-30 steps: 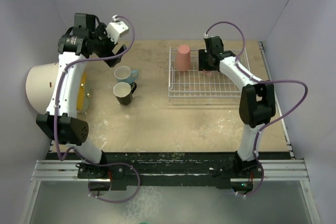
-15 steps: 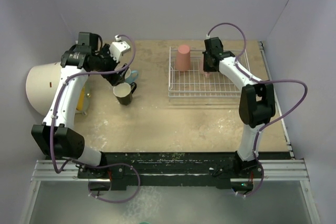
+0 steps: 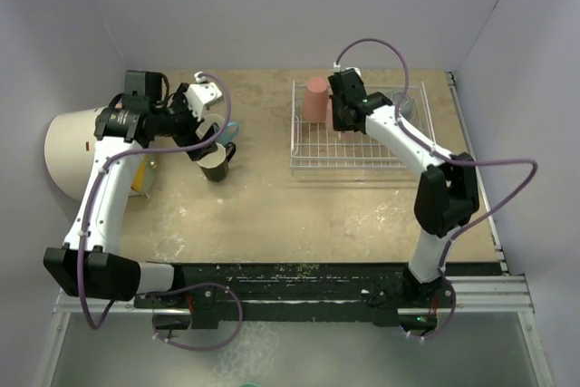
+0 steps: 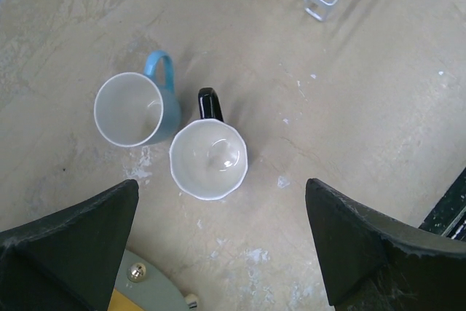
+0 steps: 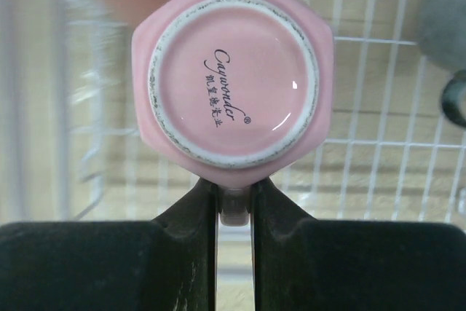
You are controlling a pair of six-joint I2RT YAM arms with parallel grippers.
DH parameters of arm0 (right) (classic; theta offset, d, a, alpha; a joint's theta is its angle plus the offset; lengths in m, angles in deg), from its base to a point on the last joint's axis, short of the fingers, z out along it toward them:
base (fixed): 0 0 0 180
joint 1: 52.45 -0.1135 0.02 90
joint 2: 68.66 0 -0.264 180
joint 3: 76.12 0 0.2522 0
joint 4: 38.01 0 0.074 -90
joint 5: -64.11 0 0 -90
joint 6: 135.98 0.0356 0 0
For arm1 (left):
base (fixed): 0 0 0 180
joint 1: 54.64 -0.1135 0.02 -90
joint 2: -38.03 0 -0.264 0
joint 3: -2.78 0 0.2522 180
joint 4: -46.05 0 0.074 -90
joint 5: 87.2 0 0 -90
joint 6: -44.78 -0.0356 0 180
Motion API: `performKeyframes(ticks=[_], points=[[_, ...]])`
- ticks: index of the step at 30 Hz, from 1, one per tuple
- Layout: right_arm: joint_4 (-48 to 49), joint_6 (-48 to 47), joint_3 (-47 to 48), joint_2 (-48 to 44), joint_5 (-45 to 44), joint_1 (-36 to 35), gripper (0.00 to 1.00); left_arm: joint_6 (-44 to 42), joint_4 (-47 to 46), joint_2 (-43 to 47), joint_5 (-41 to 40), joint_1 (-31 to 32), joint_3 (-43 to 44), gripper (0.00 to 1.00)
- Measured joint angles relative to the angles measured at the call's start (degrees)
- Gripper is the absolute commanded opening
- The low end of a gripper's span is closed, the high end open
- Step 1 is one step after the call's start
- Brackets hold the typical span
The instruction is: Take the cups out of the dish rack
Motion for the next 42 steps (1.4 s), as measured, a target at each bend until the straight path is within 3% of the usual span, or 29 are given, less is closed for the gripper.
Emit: performKeyframes(ticks=[5,11,23,34,42], points=[[-0.3,4.3,-2.8,-11.8,4.4,-5.3,0.00,-4.4,-0.2,5.7,3.5,0.0,-3.8,0.99],[-0.6,8.6,-2.7,-22.8,6.4,-6.1,0.00,-6.9,-0.7,10.3,6.5,0.0,-4.9,0.99],[-0.3,19.5,-2.8,-25.2,19.6,-11.1,0.00,-10.9,-6.7,19.8,11.9,0.0,-14.2,0.99],[18.3,37.7,-13.2,-29.7,37.2,-14.6,0.00,-18.2,-14.2,30.3,16.6,0.0,-18.1,1.00],[34.7,50.6,-21.5,-29.7,46.0,-17.2,0.00,-22.5,-16.5,32.1,19.6,0.0,-18.2,0.91]])
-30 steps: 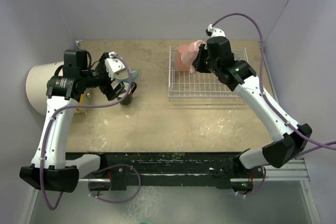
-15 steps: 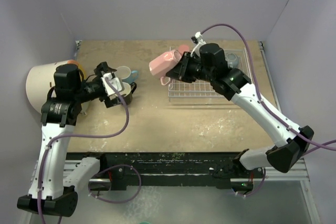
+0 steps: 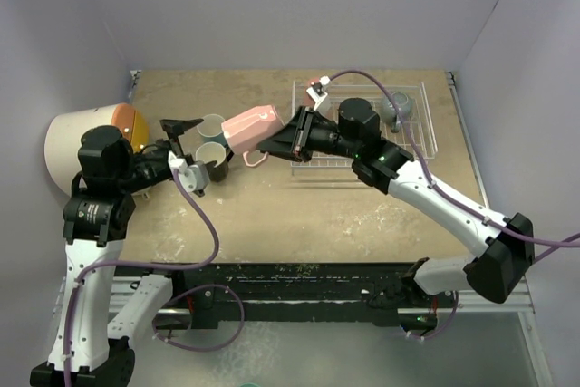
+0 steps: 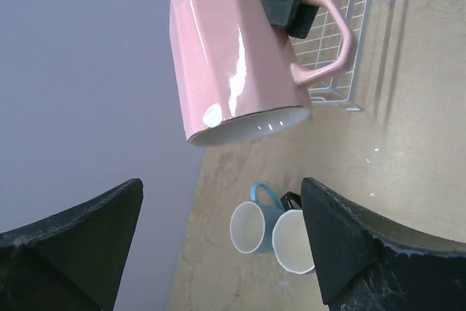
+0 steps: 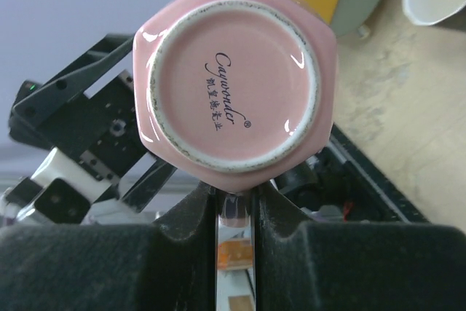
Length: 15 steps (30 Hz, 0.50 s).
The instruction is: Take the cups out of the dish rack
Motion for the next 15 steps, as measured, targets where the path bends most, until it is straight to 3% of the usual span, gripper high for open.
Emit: performKeyframes(ticks=[8,15], points=[[10.8,8.1,-2.3,0.2,5.0,-3.0,0.00,-3.0,-3.3,0.0,0.2,0.0,-0.3,0.86],[15.5,11.2,-2.8,1.6,5.7,-5.9,0.00,-2.0,-6.6,-1.1,1.8,0.0,-0.5,0.73]])
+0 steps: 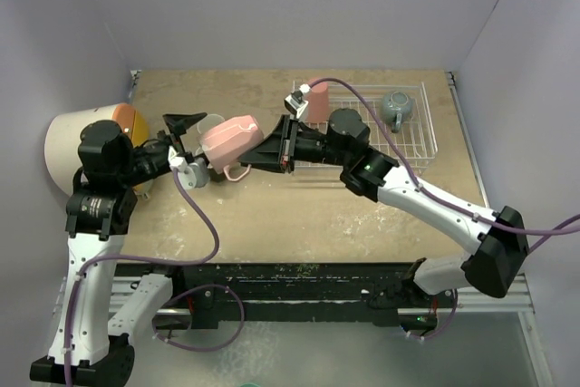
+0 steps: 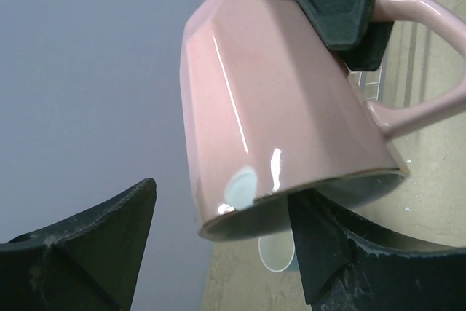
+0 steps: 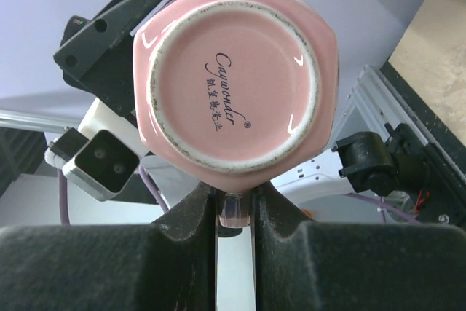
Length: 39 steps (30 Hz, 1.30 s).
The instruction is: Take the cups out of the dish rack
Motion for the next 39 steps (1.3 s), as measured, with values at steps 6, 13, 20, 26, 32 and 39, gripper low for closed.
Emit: performKeyframes(ticks=[6,13,20,26,32,39], points=[[2.4,2.0,-0.9,1.9,0.2,-2.3,0.00,0.9,-0.3,-0.7,0.6,0.1,0.0,0.51],[11.1,6.1,-3.6,3.9,1.3,-2.4,0.00,2.8,-1.1,-0.8,2.5,0.0,0.4,0.00],[15.1,8.3,-4.8,5.7,3.3,-2.2,0.29,3.9,-1.8,-0.3,2.3,0.0,0.3,0.00],[8.7,6.0,-5.4,1.9,4.8,3.1,0.79,4.1,1.0,-4.8,1.2,1.0,1.2,0.00],[-14.4,-7.3,-3.7,-9.7,1.8,20.7,0.84,5.3,10.9,-20.3,-9.7,5.9,11.2,0.00],[-42.3,-26.2,7.5,-12.2,-11.1,31.0,0.86,6.8,19.7,-35.8,-27.5,15.7,18.6,0.00]])
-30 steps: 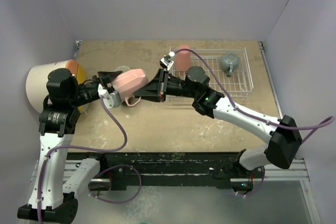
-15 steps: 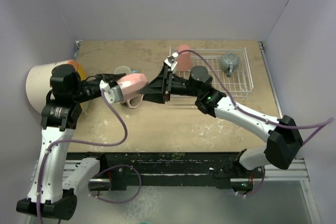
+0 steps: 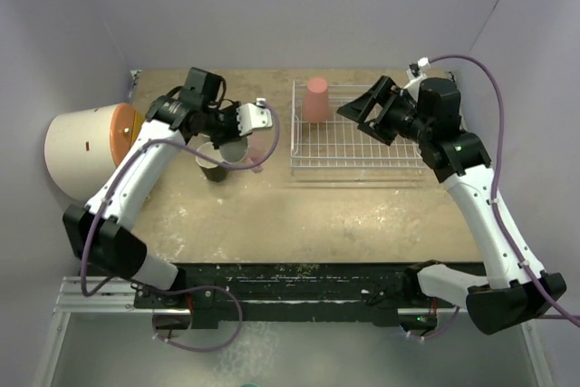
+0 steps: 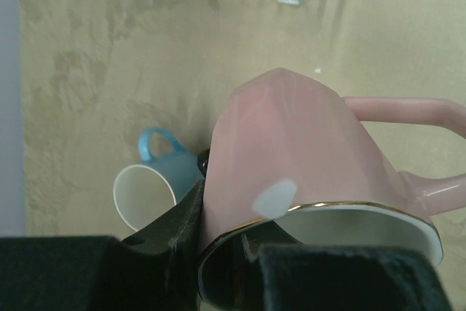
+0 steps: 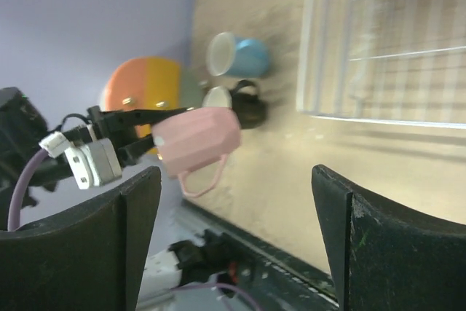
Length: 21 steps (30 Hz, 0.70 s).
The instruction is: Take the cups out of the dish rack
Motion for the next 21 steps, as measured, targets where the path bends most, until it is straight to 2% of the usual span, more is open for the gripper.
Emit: performKeyframes(ticks=[8,21], points=[[-13.6,-9.5,2.6,0.2,-10.7,4.4,0.86,1.7,7.7,-18.0,-11.7,2.1,12.9,0.00],[-18.4,-16.5,2.6,4.7,-32.0,5.3,0.88,2.6,9.9,-35.1,-13.2,4.2,23.3,0.00]])
